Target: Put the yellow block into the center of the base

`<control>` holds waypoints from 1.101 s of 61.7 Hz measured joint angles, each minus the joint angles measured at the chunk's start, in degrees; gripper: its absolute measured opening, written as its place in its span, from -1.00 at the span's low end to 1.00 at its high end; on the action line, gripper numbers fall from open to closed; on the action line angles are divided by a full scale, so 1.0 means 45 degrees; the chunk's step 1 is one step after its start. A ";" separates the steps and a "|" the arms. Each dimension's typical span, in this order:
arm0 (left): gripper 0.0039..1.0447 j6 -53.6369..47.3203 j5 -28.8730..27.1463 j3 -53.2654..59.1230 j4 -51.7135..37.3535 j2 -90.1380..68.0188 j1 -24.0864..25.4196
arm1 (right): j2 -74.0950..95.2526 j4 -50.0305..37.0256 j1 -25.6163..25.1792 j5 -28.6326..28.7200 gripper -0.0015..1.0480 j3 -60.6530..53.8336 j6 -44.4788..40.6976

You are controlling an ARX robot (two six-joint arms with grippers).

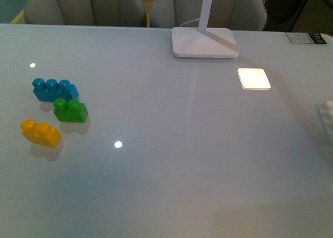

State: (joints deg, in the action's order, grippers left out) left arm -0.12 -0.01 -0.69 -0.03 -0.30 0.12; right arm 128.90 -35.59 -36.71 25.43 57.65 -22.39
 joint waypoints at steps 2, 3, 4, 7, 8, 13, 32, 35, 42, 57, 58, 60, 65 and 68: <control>0.86 0.0000 0.0000 0.0000 0.0000 0.0000 0.0000 | 0.0160 0.0097 -0.0049 0.0063 0.83 0.0194 -0.0053; 0.86 0.0000 0.0000 0.0000 0.0000 0.0000 0.0000 | 0.0209 0.0126 -0.0068 0.0083 0.83 0.0248 -0.0063; 0.86 0.0000 0.0000 0.0000 0.0000 0.0000 0.0000 | 0.0301 0.0180 -0.0117 0.0121 0.83 0.0345 -0.0112; 0.86 0.0000 0.0000 0.0000 0.0000 0.0000 0.0000 | 0.0563 0.0272 -0.0233 0.0175 0.83 0.0554 -0.0204; 0.86 0.0000 0.0000 0.0000 0.0000 0.0000 0.0000 | 0.0617 0.0277 -0.0267 0.0175 0.83 0.0597 -0.0219; 0.86 0.0000 0.0000 0.0000 0.0000 0.0000 0.0000 | 0.1151 0.0267 -0.0471 0.0243 0.83 0.1010 -0.0204; 0.86 0.0000 0.0000 0.0000 0.0000 0.0000 0.0000 | 0.2346 -0.0209 -0.0287 0.0510 0.83 0.2565 0.1180; 0.86 0.0000 0.0000 0.0000 0.0000 0.0000 0.0000 | 0.2477 -0.0209 -0.0175 0.0505 0.83 0.2705 0.1229; 0.86 0.0000 0.0000 0.0000 0.0000 0.0000 0.0000 | 0.2943 -0.0209 0.0087 0.0476 0.83 0.2934 0.1321; 0.86 0.0000 0.0000 0.0000 0.0000 0.0000 0.0000 | 0.3716 -0.0505 0.0398 0.0233 0.83 0.3196 0.1632; 0.86 0.0000 0.0000 0.0000 0.0000 0.0000 0.0000 | 0.3755 -0.0568 0.0427 0.0233 0.83 0.3206 0.1700; 0.86 0.0000 0.0000 0.0000 0.0000 0.0000 0.0000 | 0.3774 -0.0622 0.0466 0.0238 0.83 0.3215 0.1739; 0.86 0.0000 0.0000 0.0000 0.0000 0.0000 0.0000 | 0.3818 -0.0840 0.0602 0.0272 0.83 0.3269 0.2045; 0.86 0.0000 0.0000 0.0000 0.0000 0.0000 0.0000 | 0.3876 -0.0884 0.0729 0.0267 0.83 0.3347 0.2176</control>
State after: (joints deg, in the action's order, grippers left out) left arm -0.12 -0.01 -0.69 -0.03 -0.30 0.12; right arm 146.34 -39.57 -33.43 26.63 72.71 -12.60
